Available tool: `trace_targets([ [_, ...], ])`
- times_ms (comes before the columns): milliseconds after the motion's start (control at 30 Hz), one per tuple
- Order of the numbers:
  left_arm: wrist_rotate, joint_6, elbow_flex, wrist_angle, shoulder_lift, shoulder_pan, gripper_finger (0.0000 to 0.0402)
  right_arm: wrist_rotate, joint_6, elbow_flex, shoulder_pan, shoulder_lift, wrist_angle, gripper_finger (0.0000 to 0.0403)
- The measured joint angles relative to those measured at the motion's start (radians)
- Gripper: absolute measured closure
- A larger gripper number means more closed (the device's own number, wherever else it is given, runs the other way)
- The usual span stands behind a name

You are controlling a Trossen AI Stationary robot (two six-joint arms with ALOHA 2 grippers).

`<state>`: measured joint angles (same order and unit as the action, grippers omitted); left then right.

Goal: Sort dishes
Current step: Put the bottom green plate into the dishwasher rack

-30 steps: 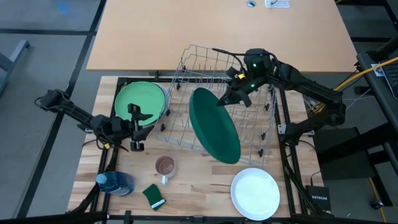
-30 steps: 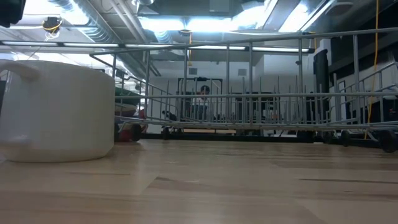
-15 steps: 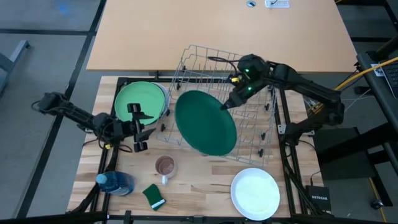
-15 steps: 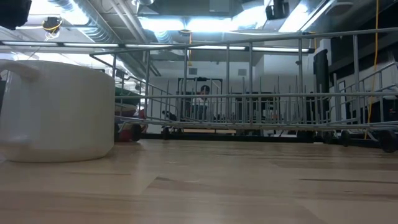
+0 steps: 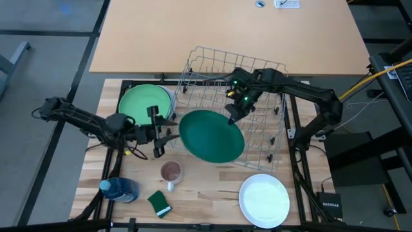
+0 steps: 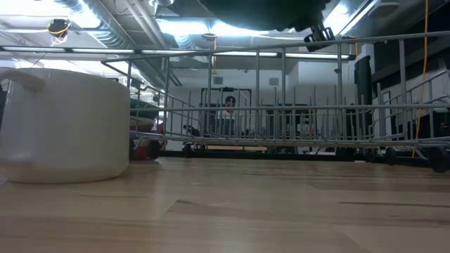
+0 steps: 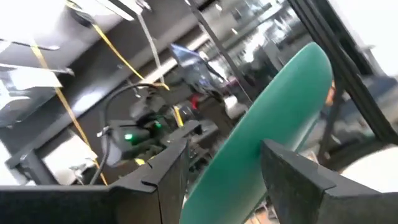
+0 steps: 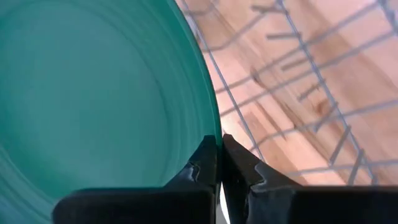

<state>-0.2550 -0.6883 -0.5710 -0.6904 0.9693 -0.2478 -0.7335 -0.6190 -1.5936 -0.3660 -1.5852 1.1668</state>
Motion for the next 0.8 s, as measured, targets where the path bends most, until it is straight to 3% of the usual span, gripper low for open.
trace_targets([
  [133, 0.003, 0.012, -0.063, 0.218, -0.014, 0.000, 0.0218, -0.011, 0.006, 0.000, 0.000, -0.021, 0.024, 0.0395],
  [300, 0.031, 0.020, -0.118, 0.369, -0.011, 0.000, 0.0218, -0.012, 0.006, 0.000, -0.001, -0.023, 0.024, 0.0396],
  [800, 0.253, 0.075, -0.146, 0.488, 0.065, 0.091, 0.0221, -0.009, -0.070, 0.000, 0.000, -0.023, 0.016, 0.0392],
])
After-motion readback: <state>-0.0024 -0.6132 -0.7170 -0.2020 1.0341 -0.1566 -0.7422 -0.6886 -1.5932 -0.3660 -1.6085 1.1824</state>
